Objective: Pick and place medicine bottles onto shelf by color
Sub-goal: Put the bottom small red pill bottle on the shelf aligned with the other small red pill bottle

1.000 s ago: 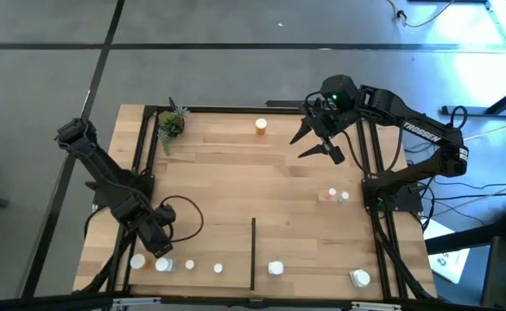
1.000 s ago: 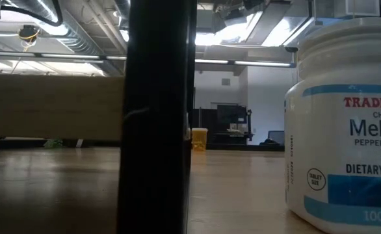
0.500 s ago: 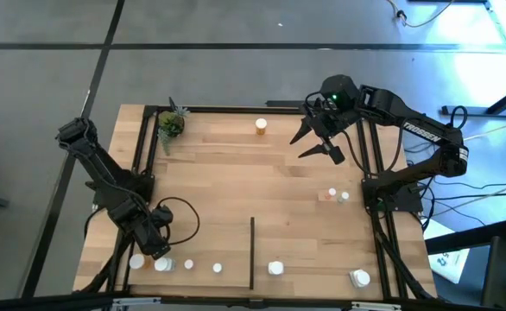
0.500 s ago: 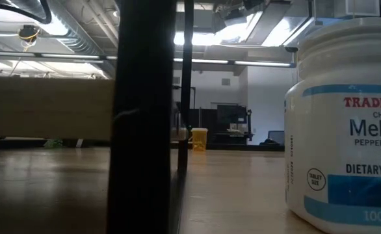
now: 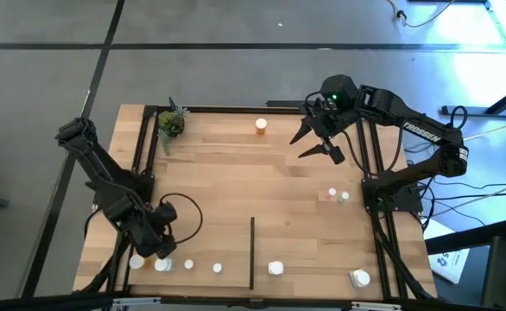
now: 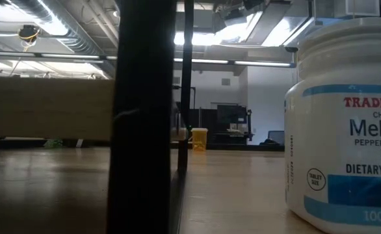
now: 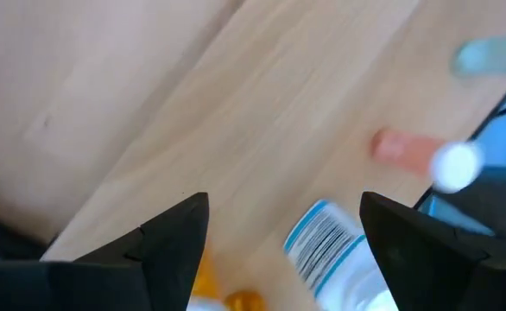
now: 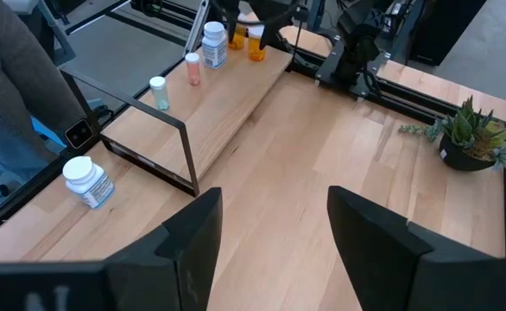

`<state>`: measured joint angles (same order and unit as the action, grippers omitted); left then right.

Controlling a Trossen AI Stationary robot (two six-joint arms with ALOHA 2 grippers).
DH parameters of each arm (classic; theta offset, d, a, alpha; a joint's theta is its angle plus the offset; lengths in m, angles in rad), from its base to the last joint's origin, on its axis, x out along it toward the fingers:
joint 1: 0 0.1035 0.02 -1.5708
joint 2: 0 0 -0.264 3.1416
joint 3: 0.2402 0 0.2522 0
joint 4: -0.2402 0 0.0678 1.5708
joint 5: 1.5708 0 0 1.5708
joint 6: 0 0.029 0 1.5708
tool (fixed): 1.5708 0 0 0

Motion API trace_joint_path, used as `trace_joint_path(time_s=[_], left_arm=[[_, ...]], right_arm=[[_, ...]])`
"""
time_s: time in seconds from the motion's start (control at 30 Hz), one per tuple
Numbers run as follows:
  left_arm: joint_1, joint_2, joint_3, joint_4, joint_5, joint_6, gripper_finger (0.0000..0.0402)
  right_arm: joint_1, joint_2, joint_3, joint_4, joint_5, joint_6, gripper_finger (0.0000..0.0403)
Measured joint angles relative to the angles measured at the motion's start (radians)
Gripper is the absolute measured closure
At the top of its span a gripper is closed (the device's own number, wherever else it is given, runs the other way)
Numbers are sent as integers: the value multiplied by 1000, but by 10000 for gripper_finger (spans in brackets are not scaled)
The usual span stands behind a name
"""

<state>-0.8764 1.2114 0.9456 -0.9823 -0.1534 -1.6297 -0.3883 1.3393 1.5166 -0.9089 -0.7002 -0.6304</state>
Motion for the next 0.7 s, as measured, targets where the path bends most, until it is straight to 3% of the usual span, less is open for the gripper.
trace_joint_path(time_s=[0.23,0.53,0.7], left_arm=[[73,0,81,-15,-149,170,107],[279,0,132,-73,-162,488,107],[413,0,133,-73,-161,674,107]], right_arm=[[0,0,0,-6,-1,25,190],[17,-85,0,-86,5,47,190],[78,-144,0,-204,200,203,190]])
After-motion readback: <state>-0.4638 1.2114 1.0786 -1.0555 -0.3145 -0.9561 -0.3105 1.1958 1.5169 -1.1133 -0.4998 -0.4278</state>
